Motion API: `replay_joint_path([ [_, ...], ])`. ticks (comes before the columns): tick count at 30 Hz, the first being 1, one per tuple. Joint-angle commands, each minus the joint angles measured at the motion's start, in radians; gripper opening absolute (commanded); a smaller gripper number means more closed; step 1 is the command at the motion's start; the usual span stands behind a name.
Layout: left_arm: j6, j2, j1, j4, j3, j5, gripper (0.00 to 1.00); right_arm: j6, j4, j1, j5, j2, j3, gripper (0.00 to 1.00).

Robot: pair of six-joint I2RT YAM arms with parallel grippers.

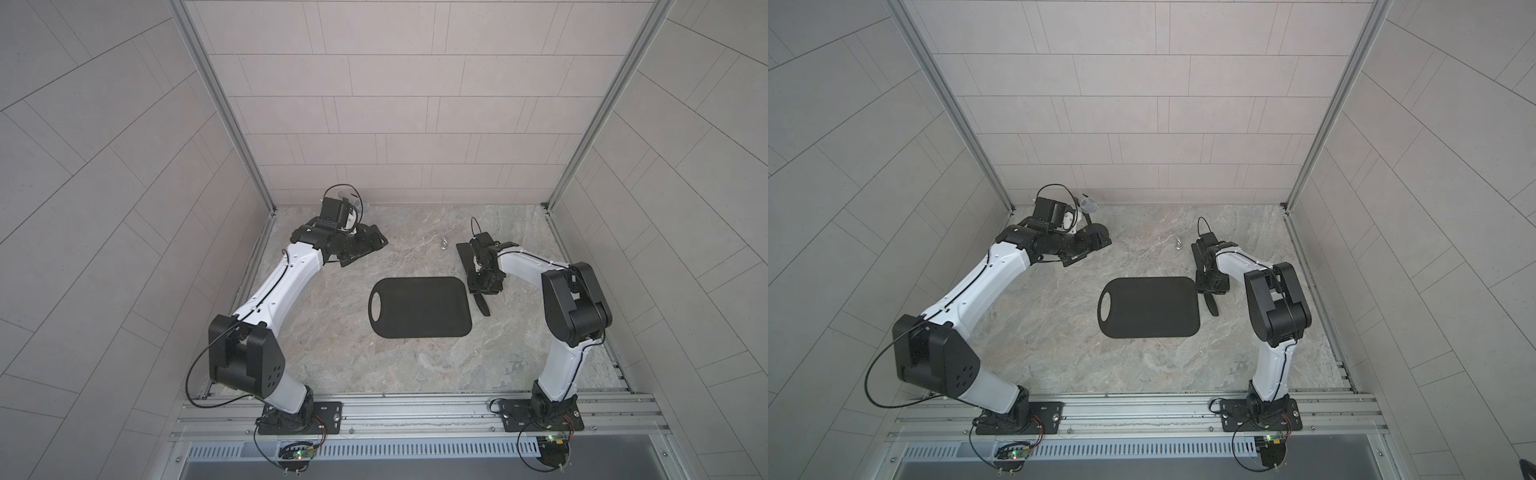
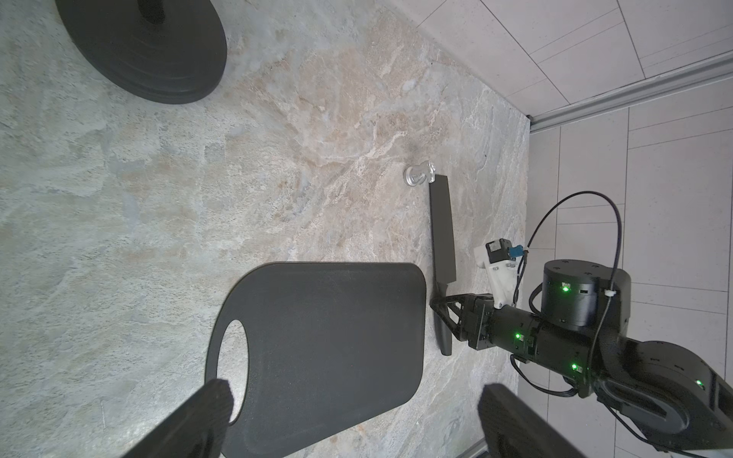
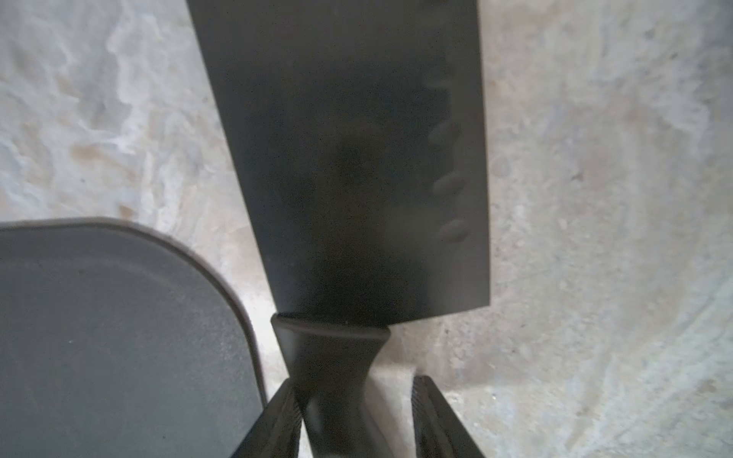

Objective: Align the knife with the edge of the cutting board
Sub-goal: Pick up the knife at the center of the board.

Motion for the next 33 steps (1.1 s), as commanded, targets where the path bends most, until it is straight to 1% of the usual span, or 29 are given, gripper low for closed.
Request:
replay_joint_path([
  [1, 0.021, -0.017, -0.002, 0.000, -0.011, 0.003, 1.00, -0.009, 0.000, -0.005, 0.020, 0.027, 0.022, 0.46],
  [8, 0.021, -0.015, -0.001, -0.001, -0.011, 0.003, 1.00, -0.010, 0.003, -0.010, 0.018, 0.065, 0.041, 0.46],
  [13, 0.021, -0.016, -0.001, 0.001, -0.011, 0.003, 1.00, -0.003, 0.005, -0.013, 0.004, 0.090, 0.056, 0.44],
  [22, 0.021, -0.016, -0.001, 0.000, -0.010, 0.004, 1.00, 0.002, 0.001, -0.015, -0.002, 0.107, 0.062, 0.33],
  [29, 0.021, -0.018, -0.001, -0.001, -0.010, 0.006, 1.00, 0.004, -0.006, -0.018, -0.001, 0.102, 0.051, 0.18],
  [31, 0.021, -0.019, 0.000, 0.000, -0.010, 0.005, 1.00, 0.009, -0.001, -0.018, 0.003, 0.095, 0.040, 0.11],
  [33, 0.023, -0.018, -0.001, 0.000, -0.010, 0.006, 1.00, 0.014, 0.005, -0.019, 0.004, 0.082, 0.024, 0.01],
])
